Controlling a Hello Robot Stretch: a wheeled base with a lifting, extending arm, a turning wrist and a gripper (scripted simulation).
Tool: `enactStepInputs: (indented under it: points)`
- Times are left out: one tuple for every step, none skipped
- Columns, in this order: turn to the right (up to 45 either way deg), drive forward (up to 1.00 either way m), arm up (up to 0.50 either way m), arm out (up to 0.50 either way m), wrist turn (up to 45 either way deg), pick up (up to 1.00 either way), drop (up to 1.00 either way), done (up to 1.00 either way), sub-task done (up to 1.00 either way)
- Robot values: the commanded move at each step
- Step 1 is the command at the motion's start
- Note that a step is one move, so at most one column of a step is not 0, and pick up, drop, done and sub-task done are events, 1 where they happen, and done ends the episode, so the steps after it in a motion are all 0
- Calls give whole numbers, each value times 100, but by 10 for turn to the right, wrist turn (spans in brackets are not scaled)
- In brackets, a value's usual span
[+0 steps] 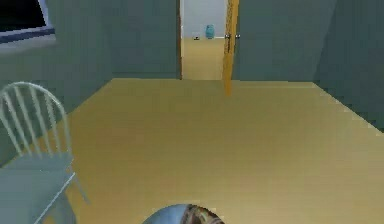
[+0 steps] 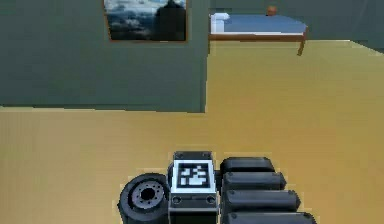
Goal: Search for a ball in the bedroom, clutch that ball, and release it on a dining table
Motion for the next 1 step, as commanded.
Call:
enactStepInputs:
  points:
    - [-450,0,0,0,0,0,0,0,0]
